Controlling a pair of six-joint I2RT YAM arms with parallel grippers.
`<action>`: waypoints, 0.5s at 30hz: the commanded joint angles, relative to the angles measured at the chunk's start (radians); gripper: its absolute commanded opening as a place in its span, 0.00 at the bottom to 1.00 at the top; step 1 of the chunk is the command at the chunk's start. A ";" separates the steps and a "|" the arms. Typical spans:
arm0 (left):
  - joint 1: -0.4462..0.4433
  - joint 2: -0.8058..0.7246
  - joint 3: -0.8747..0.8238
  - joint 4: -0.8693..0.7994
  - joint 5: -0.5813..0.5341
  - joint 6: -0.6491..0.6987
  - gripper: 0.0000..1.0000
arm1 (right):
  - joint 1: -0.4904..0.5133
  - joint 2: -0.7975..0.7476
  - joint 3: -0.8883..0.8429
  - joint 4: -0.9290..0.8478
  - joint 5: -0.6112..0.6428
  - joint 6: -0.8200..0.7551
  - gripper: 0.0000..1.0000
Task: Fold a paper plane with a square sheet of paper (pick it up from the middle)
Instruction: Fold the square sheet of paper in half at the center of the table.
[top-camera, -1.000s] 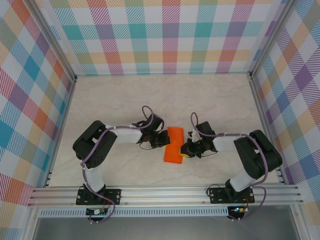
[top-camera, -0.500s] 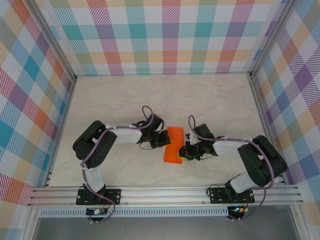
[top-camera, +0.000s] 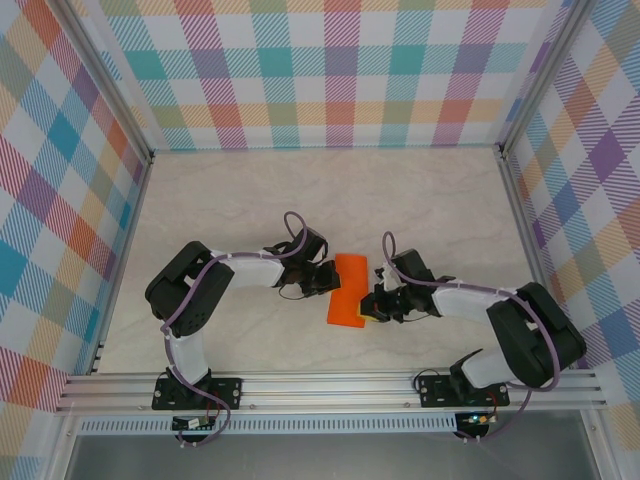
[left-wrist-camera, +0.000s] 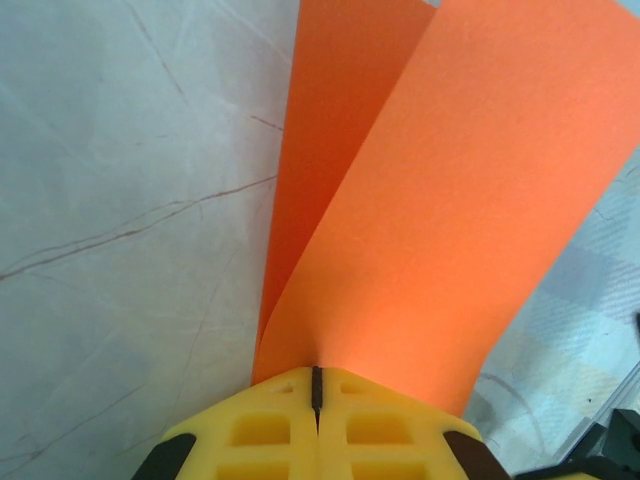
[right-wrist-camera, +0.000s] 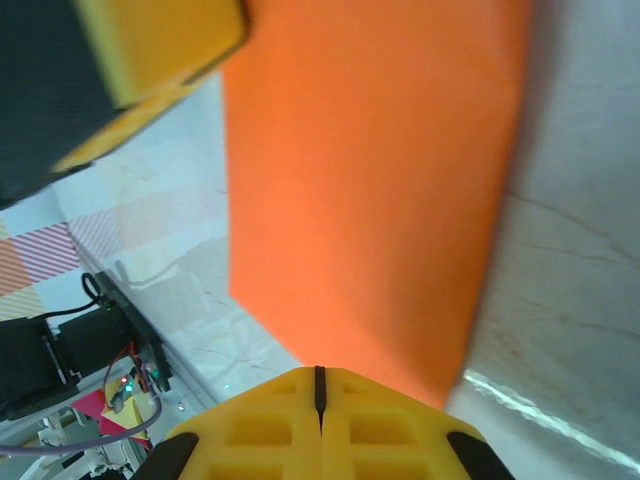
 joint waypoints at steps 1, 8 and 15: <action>-0.013 0.024 -0.037 -0.078 -0.071 0.021 0.00 | 0.011 0.006 -0.025 0.008 -0.040 0.008 0.05; -0.014 0.021 -0.037 -0.082 -0.072 0.020 0.00 | 0.021 0.139 -0.034 0.002 -0.029 -0.037 0.02; -0.014 0.021 -0.041 -0.081 -0.074 0.021 0.00 | 0.027 0.103 -0.023 -0.019 -0.029 -0.029 0.00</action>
